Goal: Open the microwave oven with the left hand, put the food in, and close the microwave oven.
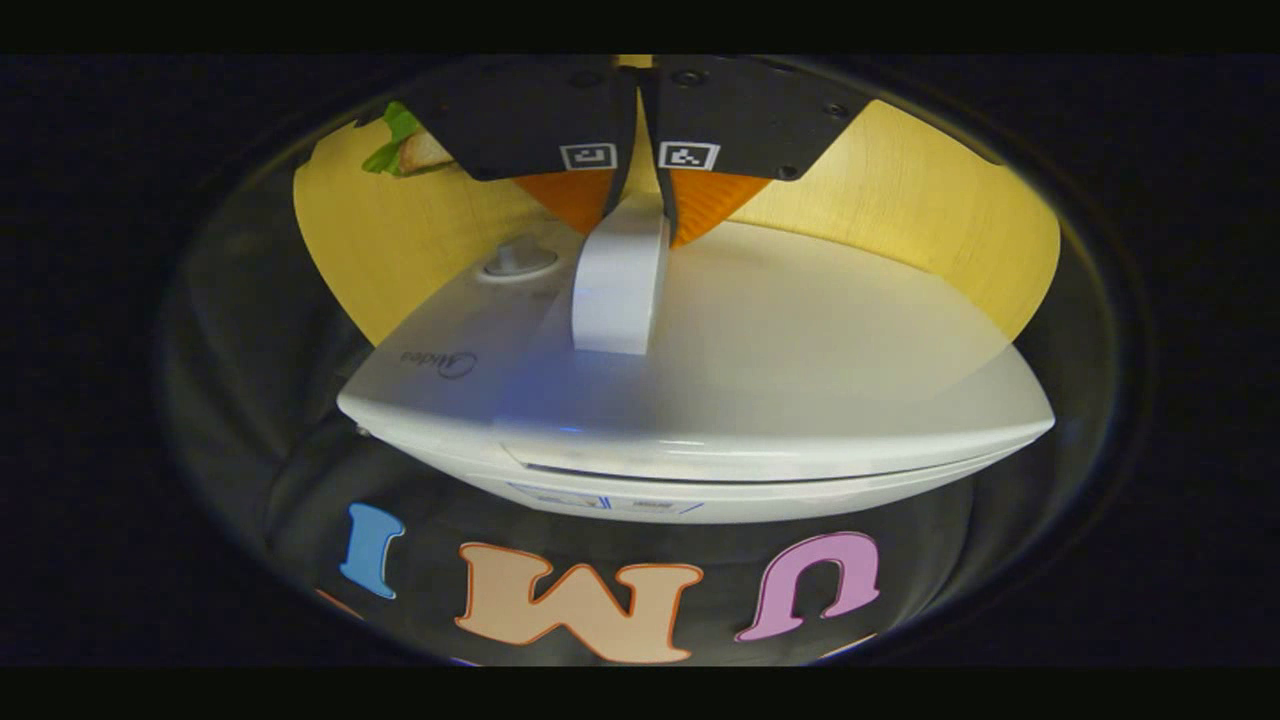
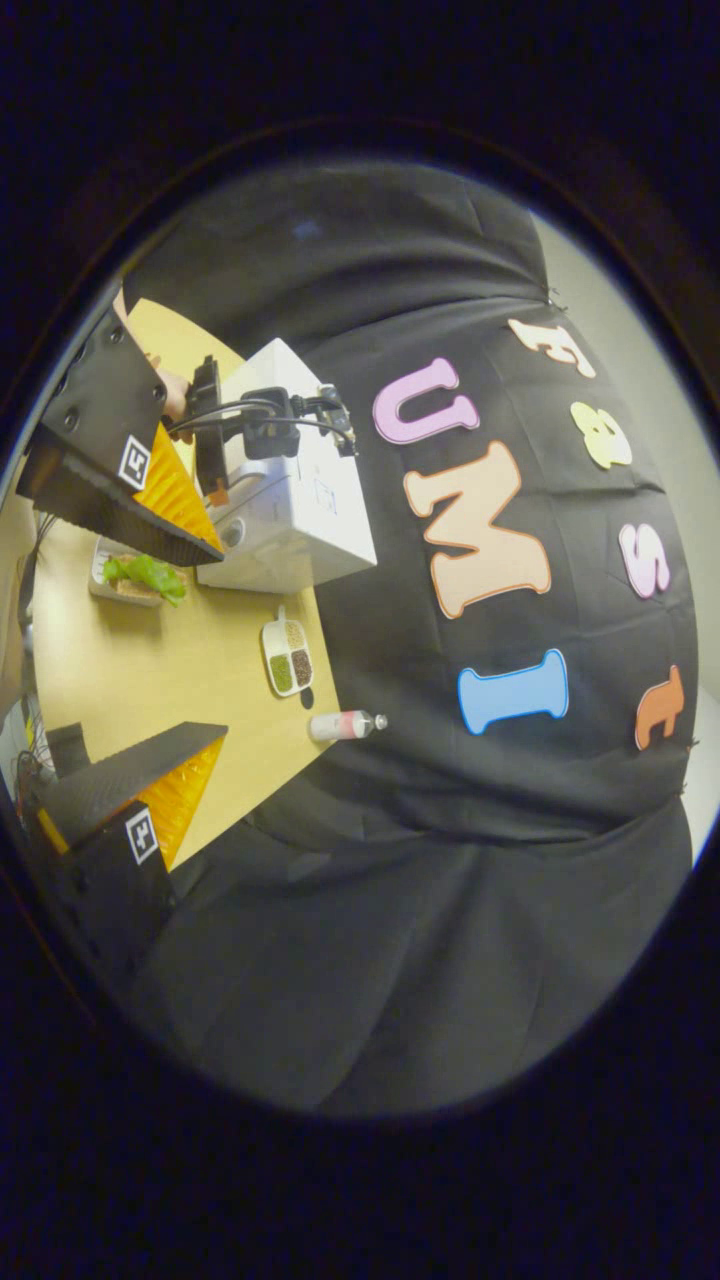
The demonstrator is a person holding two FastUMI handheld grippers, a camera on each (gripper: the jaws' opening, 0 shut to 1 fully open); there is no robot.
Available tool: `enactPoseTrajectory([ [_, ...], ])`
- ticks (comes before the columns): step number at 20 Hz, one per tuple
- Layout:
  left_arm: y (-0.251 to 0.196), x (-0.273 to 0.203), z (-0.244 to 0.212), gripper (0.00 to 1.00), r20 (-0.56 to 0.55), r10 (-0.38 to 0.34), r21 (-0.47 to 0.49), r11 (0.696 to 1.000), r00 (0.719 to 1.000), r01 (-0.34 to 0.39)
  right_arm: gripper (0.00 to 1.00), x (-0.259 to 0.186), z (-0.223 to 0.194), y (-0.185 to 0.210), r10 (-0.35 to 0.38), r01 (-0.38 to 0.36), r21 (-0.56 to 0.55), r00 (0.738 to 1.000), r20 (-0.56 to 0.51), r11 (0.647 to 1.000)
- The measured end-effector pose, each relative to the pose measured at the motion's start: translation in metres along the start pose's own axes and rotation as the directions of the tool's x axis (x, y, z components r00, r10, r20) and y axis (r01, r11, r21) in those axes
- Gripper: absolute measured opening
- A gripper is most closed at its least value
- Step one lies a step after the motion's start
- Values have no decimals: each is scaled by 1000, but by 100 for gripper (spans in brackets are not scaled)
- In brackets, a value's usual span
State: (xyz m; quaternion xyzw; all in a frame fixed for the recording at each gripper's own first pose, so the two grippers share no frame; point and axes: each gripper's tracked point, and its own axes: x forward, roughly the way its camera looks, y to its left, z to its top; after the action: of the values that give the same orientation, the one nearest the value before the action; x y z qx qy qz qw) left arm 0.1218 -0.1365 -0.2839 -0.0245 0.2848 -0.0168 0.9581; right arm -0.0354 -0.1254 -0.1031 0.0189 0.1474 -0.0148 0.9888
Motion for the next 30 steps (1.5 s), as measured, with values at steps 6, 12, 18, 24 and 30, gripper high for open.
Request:
enactPoseTrajectory([
  [6, 24, -52, -38, 6, 45, -15, 83, 996, 999, 11, 99, 15, -6, 12, 65, -67, -37, 997, -42, 997],
  [12, 45, -78, -57, 20, 47, -12, 76, 997, 999, 9, 99, 11, -22, 35, 111, -119, -83, 990, -86, 990],
  [18, 63, -103, -62, 25, 58, -84, 140, 987, 995, 76, 99, -6, -26, 67, 87, -90, -54, 994, -62, 994],
  [24, 91, -123, -54, 68, 84, -142, 187, 974, 986, 124, 92, -43, -45, 95, -8, 9, 3, 999, -51, 1000],
  [30, 119, -141, -65, 100, 64, -206, 181, 965, 976, 192, 92, -84, -63, 126, -64, 65, 41, 998, -27, 997],
])
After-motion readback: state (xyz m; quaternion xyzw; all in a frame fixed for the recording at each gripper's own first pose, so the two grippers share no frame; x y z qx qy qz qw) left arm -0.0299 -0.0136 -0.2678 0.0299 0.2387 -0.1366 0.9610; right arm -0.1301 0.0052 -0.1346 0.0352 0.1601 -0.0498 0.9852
